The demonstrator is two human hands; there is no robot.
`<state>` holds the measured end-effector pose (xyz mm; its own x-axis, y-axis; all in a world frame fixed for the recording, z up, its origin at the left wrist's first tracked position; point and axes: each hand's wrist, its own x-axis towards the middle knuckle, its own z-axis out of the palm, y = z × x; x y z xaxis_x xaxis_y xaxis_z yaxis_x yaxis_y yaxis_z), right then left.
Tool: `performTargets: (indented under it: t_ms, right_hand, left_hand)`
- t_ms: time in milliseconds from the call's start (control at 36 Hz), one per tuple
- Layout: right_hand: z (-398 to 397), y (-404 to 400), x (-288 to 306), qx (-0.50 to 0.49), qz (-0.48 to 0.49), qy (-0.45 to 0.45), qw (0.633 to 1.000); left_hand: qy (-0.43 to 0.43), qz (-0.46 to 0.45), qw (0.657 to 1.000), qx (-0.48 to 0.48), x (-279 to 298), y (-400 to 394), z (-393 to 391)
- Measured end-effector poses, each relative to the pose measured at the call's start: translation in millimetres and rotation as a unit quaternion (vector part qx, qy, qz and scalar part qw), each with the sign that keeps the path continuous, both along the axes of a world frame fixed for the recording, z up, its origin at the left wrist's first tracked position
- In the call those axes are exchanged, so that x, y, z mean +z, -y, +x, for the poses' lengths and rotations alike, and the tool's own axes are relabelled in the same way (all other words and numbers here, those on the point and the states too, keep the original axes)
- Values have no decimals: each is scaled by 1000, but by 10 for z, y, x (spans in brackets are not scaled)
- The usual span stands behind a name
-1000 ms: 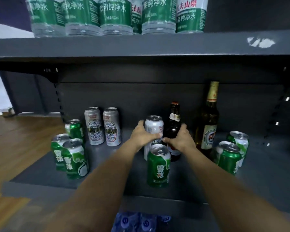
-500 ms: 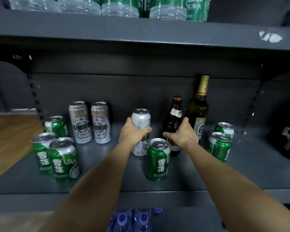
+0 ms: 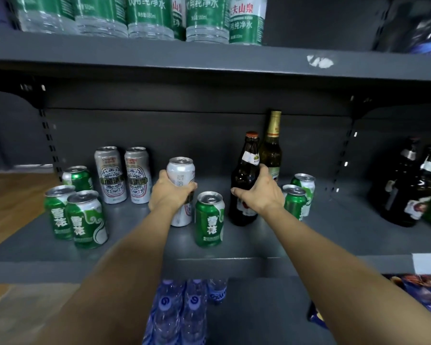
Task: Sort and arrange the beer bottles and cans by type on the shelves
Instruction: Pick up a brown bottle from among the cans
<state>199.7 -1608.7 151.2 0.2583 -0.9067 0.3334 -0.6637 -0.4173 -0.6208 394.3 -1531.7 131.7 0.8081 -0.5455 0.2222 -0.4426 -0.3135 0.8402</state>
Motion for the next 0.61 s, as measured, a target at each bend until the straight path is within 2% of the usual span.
performTargets:
  t_ms: [194, 361, 472, 611]
  right_hand:
    - [-317, -304, 73, -9, -50, 16, 999]
    - [-724, -594, 98, -5, -66, 36, 997]
    - [-1069, -813, 61, -11, -62, 58, 996]
    - [-1587, -979, -23, -38, -46, 75, 995]
  left_hand:
    - [35, -62, 992, 104, 326, -419, -258]
    - [80, -102, 980, 150, 487, -876, -663]
    - [96, -110, 977, 152, 496, -1129, -1071]
    - [105, -105, 983, 105, 437, -1187, -1724]
